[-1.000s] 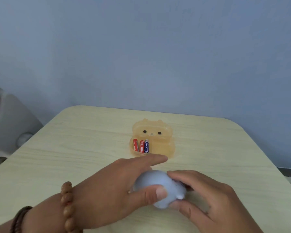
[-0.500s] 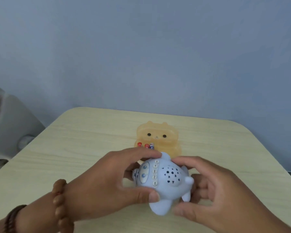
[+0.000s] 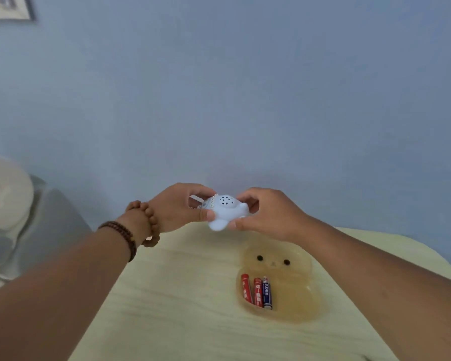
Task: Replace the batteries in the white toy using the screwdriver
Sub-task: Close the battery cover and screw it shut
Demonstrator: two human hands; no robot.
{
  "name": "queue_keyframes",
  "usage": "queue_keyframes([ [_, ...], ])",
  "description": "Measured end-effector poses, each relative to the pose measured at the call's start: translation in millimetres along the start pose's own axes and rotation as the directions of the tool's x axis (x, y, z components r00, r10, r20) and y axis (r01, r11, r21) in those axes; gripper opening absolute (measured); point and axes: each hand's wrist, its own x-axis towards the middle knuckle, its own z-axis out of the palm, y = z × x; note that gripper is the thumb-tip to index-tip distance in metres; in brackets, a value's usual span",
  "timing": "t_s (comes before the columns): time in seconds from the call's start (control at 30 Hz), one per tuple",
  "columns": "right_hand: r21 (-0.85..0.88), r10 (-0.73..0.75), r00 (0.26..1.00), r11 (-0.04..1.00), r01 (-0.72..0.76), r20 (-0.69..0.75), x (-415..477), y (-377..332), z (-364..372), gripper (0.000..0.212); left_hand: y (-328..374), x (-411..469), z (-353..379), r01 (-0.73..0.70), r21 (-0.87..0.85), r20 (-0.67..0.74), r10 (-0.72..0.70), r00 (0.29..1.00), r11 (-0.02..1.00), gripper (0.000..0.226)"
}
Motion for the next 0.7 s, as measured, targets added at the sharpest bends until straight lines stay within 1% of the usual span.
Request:
queue_keyframes([
  [0.2, -0.039, 0.047, 0.999, 0.998, -0.046, 0.028, 22, 14, 18, 0.047, -34, 16, 13, 0.022, 0.034, -0.033, -0.021, 0.999, 0.999, 0.037],
  [0.37, -0.08, 0.091, 0.995, 0.993, -0.087, 0.043, 27, 17, 26, 0.051, -47, 20, 20, 0.013, -0.014, -0.061, -0.014, 0.998, 1.0, 0.045],
  [0.57, -0.131, 0.122, 0.991, 0.985, -0.113, 0.063, 27, 11, 25, 0.053, -57, 19, 25, -0.015, -0.094, -0.074, 0.008, 0.997, 0.995, 0.065],
  [0.63, -0.155, 0.127, 0.987, 0.982, -0.111, 0.095, 26, 8, 23, 0.062, -59, 19, 23, -0.014, -0.107, -0.066, 0.007, 0.998, 0.994, 0.074],
  [0.7, -0.157, 0.149, 0.981, 0.979, -0.129, 0.127, 23, 1, 13, 0.088, -58, 16, 19, 0.012, -0.141, -0.039, -0.018, 0.999, 0.99, 0.093],
])
